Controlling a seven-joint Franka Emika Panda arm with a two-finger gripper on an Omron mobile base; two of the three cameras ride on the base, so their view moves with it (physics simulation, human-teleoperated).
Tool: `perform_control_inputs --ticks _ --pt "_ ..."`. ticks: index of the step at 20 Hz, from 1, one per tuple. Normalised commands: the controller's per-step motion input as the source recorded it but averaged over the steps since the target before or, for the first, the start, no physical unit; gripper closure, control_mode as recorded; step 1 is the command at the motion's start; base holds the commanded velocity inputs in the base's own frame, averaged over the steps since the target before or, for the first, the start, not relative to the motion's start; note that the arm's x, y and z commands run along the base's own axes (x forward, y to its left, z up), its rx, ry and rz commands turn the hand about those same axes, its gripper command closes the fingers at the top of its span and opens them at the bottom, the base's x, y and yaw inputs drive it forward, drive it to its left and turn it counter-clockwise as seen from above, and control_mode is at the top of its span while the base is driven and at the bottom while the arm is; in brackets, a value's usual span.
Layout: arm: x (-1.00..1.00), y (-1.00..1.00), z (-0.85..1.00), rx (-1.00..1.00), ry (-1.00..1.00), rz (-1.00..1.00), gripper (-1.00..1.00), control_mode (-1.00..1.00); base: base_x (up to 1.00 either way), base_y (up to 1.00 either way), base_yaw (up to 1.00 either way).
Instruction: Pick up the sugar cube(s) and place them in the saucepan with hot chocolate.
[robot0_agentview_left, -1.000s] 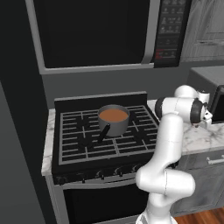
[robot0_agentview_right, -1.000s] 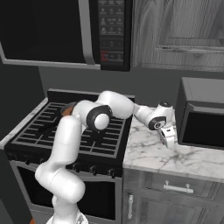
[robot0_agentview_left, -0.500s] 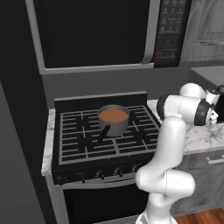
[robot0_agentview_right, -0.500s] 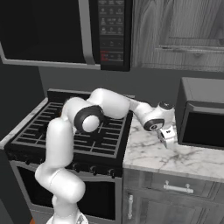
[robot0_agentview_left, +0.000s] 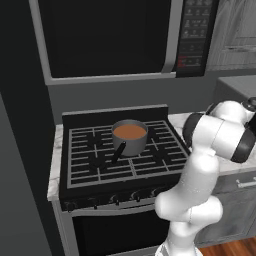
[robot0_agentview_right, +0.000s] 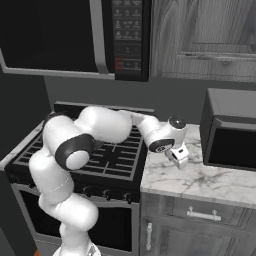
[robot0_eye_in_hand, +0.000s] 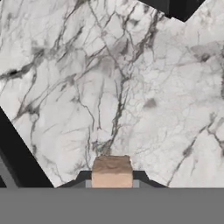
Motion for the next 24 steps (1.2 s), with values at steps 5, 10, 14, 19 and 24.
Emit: perform_control_inputs --ticks 5,10,14,19,24 --pt "-0.17 0.80 0.61 -0.06 -0.07 0.30 1.00 -1.00 0.00 0.00 0.00" --pt "-0.06 0.69 0.88 -0.09 -0.12 0.31 1.00 -1.00 0.00 0.00 0.00" --pt "0.00 0.69 0.75 -0.11 -0.12 0.31 1.00 -1.00 0.00 0.00 0.00" --pt "0.00 0.99 0.18 -0.15 -0.13 0.25 1.00 -1.00 0.00 0.00 0.00" --pt "0.00 1.00 0.10 -0.18 -0.08 0.20 1.00 -1.00 0.00 0.00 0.00"
